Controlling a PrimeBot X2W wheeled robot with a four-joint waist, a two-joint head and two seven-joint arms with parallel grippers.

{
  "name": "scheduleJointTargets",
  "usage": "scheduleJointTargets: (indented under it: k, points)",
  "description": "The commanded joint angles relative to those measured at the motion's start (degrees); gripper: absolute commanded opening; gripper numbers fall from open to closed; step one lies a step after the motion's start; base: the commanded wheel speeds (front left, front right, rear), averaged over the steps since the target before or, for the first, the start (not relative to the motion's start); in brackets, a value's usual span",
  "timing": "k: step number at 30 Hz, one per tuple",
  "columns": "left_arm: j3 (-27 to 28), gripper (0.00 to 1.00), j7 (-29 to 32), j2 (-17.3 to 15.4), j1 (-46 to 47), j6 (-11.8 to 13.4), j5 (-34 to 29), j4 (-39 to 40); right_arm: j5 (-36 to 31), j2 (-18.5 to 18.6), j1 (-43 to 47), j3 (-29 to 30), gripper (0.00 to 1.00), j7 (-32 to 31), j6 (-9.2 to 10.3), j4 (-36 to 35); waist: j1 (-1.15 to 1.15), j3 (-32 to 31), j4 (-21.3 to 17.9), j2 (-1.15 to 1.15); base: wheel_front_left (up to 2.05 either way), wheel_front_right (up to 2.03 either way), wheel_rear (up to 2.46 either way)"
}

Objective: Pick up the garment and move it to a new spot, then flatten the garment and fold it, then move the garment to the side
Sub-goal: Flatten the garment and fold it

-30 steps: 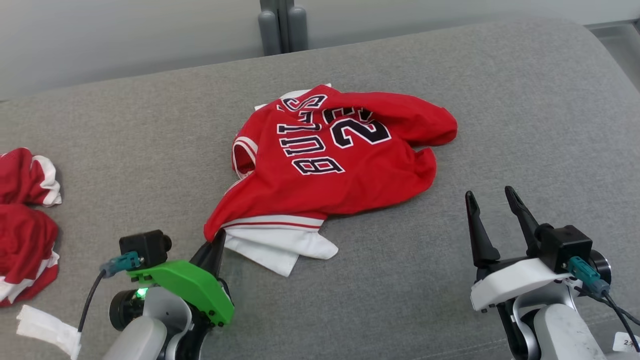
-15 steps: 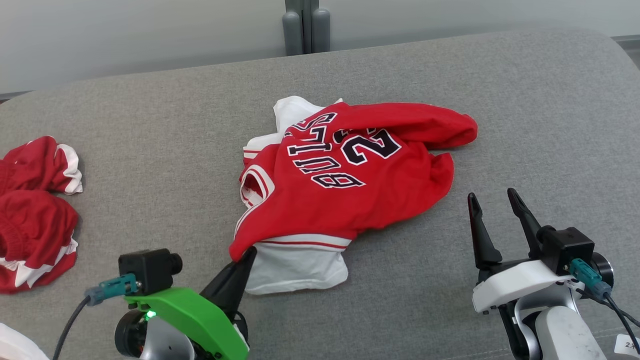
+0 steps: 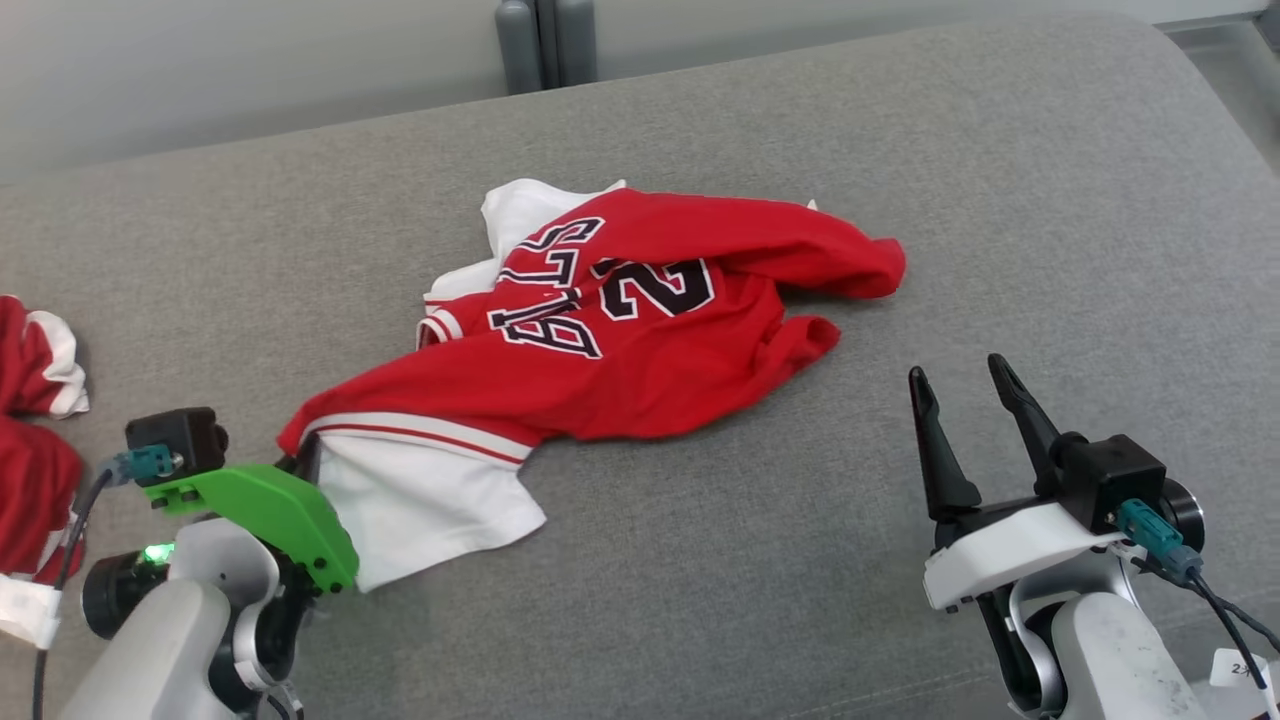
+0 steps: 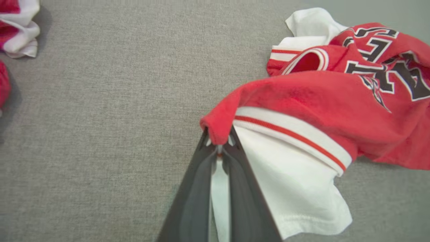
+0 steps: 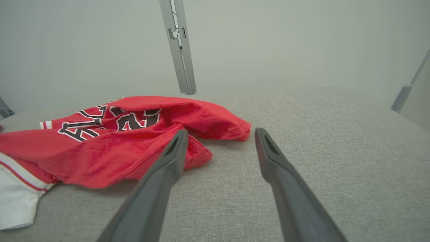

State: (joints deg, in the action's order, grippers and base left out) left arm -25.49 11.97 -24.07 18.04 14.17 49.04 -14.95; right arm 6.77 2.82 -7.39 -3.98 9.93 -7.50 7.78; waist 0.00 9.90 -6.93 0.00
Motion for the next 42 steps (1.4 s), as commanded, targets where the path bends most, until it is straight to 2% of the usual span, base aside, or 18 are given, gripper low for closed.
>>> scheduleJointTargets:
  k: [1, 9, 10, 11, 16, 24, 29, 36, 42]
  points:
    - [0.5, 0.00, -0.9, -0.3, 1.9, -0.4, -0.8, -2.2, -0.3, 0.1, -0.4, 0.1, 1.00, 0.0, 0.02, -0.1, 0.00, 1.0, -2.0, 0.00, 0.00, 0.00, 0.00]
    - [2.0, 0.00, -6.8, 0.2, 6.7, -2.0, -2.0, -12.5, -0.5, 0.1, -0.1, 0.6, 1.00, 0.0, 0.02, -0.4, 0.00, 1.6, -3.4, 0.00, 0.00, 0.00, 0.00]
    - [1.9, 0.33, -7.6, 0.4, 7.1, -2.4, -2.2, -13.5, -0.6, 0.1, -0.1, 0.7, 1.00, -0.2, 0.02, -0.5, 0.00, 1.6, -3.3, 0.00, 0.00, 0.00, 0.00]
    - [1.8, 1.00, -8.5, 0.6, 7.5, -2.7, -2.5, -14.1, -0.7, 0.1, 0.0, 0.8, 1.00, -0.2, 0.02, -0.6, 0.00, 1.6, -3.2, 0.00, 0.00, 0.00, 0.00]
    - [2.3, 1.00, -15.7, 2.5, 8.0, -5.0, -3.1, -14.7, -1.0, 0.1, 0.3, 1.7, 1.00, -0.4, 0.02, -1.2, 0.00, 1.1, -1.2, 0.00, 0.00, 0.00, 0.00]
    - [3.9, 1.00, -25.9, 5.5, 2.4, -8.9, -2.9, -10.5, -1.7, 0.1, 1.0, 3.2, 1.00, -0.9, 0.02, -1.8, 0.00, -0.8, 2.5, 0.00, 0.00, 0.00, 0.00]
    - [6.8, 1.00, -27.2, 6.8, -1.9, -10.0, -5.6, -6.2, -1.8, 0.1, 1.4, 3.3, 1.00, -1.1, 0.02, -1.9, 0.00, -2.4, 4.0, 0.00, 0.00, 0.00, 0.00]
    - [14.1, 1.00, -27.1, 10.3, -9.3, -12.9, -15.8, 4.0, -1.7, 0.1, 2.1, 3.9, 1.00, -1.3, 0.02, -1.6, 0.00, -4.2, 5.6, 0.00, 0.00, 0.00, 0.00]
    - [19.0, 1.00, -27.1, 13.6, -15.2, -15.9, -22.5, 7.1, -2.5, 0.1, 2.9, 3.6, 1.00, -1.7, 0.02, -1.4, 0.00, -5.8, 6.3, 0.00, 0.00, 0.00, 0.00]
